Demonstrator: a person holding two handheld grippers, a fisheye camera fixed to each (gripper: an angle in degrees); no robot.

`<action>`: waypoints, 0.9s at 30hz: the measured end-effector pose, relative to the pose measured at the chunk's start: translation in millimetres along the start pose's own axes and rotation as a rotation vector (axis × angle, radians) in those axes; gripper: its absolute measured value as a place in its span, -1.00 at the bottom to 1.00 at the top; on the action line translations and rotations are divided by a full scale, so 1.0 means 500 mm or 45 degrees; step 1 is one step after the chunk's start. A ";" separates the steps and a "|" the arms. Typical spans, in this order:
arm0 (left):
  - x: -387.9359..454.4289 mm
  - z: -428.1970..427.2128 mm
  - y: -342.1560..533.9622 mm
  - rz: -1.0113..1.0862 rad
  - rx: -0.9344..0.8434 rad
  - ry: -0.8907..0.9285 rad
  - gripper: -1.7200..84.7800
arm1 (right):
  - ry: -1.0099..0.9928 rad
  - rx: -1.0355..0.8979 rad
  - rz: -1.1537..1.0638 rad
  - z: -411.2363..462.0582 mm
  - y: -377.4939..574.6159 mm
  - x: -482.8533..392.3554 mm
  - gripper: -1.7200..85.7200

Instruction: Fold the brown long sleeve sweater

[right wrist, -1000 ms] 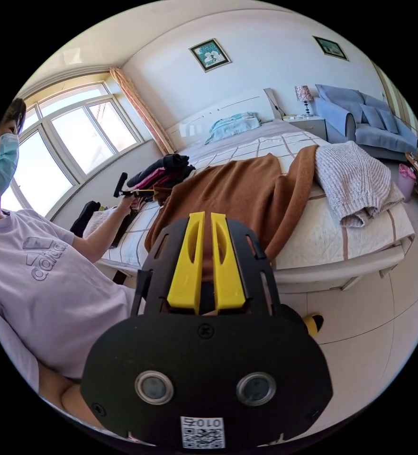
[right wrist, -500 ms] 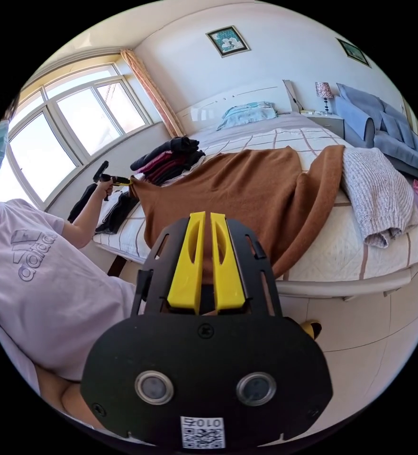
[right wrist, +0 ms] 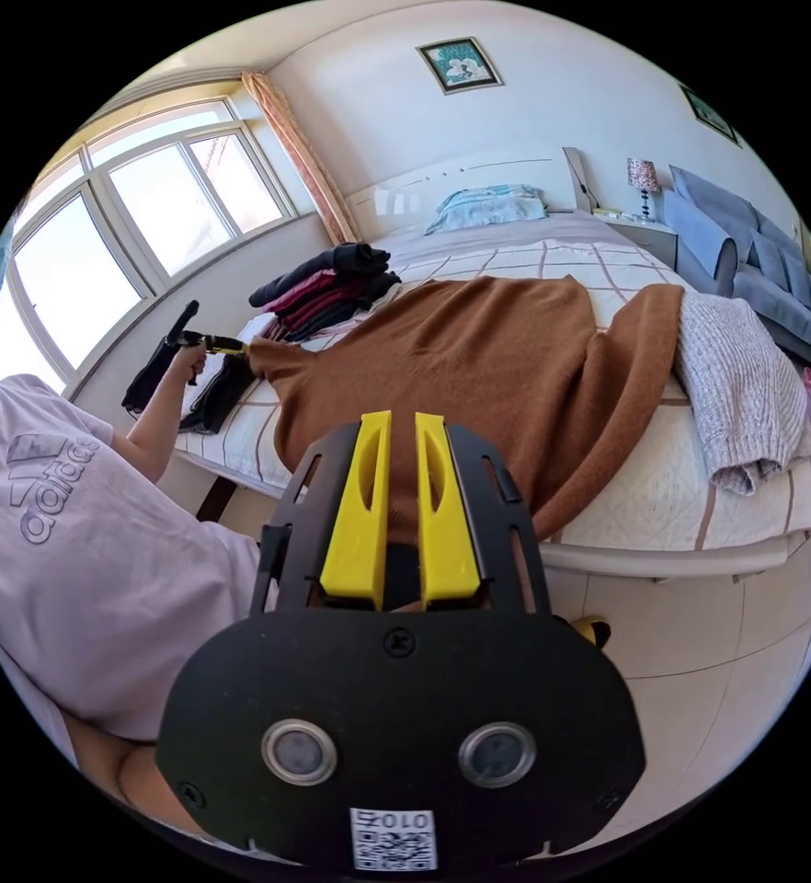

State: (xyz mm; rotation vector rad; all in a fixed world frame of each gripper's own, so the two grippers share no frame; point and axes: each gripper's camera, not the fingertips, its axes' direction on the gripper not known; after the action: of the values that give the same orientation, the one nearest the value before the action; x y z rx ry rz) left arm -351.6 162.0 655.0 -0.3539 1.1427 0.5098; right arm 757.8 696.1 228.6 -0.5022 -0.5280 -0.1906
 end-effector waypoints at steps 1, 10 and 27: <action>-0.029 -0.032 0.030 -0.065 0.115 0.052 -0.69 | -0.011 0.000 0.001 0.005 -0.006 0.001 -0.82; -0.015 -0.108 0.126 0.194 0.472 0.528 -0.69 | 0.041 0.066 -0.019 0.040 -0.072 0.009 -0.74; 0.298 0.067 0.301 0.373 0.162 0.559 -0.67 | 0.250 -0.096 0.555 0.041 0.026 0.178 -0.68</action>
State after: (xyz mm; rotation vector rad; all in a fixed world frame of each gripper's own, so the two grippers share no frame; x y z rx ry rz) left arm -361.3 334.5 528.5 -0.1906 1.6588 0.6292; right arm 828.4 713.5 285.0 -0.6524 -0.2117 0.1571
